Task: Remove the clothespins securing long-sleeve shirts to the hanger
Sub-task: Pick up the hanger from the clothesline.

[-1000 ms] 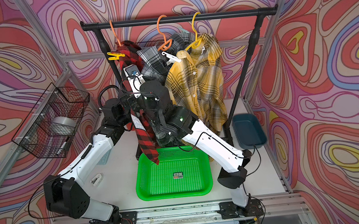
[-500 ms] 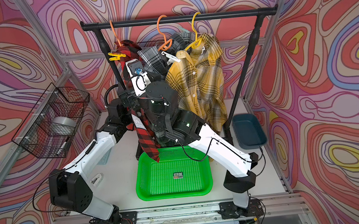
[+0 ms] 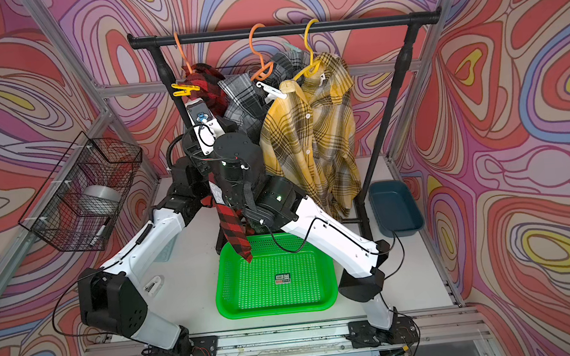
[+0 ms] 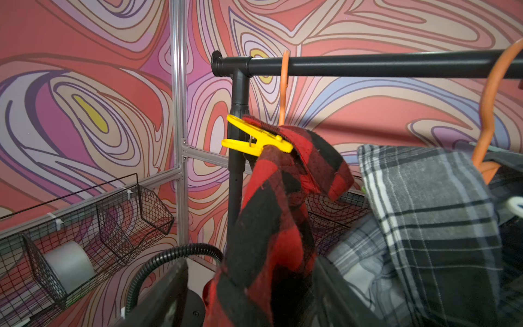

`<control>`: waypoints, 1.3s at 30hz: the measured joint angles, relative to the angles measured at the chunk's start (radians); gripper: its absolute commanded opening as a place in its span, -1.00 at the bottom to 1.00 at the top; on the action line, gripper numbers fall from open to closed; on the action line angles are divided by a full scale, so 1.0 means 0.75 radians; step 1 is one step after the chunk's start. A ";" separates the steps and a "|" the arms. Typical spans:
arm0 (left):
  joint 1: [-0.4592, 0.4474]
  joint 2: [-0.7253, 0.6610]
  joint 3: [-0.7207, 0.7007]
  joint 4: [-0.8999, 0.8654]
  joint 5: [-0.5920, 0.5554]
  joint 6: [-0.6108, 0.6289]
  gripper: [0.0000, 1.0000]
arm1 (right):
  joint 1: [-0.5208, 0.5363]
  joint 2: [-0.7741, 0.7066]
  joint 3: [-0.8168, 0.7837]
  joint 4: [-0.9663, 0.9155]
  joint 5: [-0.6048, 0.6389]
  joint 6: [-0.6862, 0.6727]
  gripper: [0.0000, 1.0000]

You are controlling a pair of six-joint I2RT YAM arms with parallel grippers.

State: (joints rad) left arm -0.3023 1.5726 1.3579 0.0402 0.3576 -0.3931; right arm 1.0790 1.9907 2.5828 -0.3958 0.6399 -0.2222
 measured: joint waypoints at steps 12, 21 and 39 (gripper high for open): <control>0.000 -0.036 -0.024 -0.024 -0.052 0.037 0.65 | -0.041 0.000 0.000 0.021 0.003 -0.026 -0.23; 0.000 -0.151 -0.129 -0.069 -0.163 0.084 0.68 | -0.062 0.005 -0.001 0.019 -0.040 -0.028 -0.91; 0.056 -0.411 -0.316 -0.127 -0.296 0.079 0.71 | -0.071 0.005 -0.041 0.129 -0.093 -0.099 -1.00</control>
State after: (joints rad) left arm -0.2604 1.2644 1.1210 -0.0551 0.1356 -0.3340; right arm 1.0260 1.9945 2.5523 -0.2989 0.5705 -0.2962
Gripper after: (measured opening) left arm 0.852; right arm 0.159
